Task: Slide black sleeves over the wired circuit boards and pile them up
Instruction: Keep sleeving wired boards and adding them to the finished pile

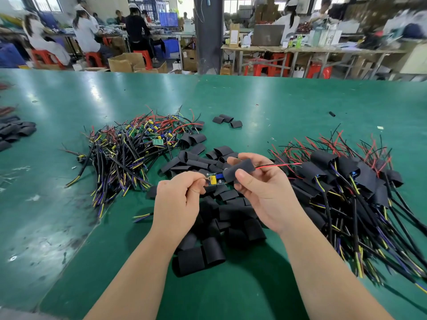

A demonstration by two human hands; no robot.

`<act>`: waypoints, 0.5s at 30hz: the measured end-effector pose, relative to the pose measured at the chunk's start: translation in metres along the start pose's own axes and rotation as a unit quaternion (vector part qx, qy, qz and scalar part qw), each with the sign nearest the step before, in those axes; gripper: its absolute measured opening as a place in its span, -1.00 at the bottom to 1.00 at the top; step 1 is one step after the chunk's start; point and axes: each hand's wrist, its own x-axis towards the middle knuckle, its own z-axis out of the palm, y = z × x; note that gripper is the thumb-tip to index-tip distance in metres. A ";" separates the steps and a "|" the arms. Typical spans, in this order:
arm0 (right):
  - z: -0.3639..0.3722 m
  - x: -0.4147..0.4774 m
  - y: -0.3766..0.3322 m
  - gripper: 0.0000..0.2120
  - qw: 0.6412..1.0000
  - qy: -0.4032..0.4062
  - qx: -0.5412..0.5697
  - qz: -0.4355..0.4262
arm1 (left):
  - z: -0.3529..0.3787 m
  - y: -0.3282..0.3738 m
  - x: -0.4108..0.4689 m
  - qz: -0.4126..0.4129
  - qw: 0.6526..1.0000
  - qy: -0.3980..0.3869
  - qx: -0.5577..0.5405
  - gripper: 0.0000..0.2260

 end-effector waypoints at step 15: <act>0.002 -0.004 0.005 -0.75 0.998 -0.016 -0.059 -0.027 | 0.003 -0.003 0.000 0.014 0.999 -0.017 -0.023 -0.83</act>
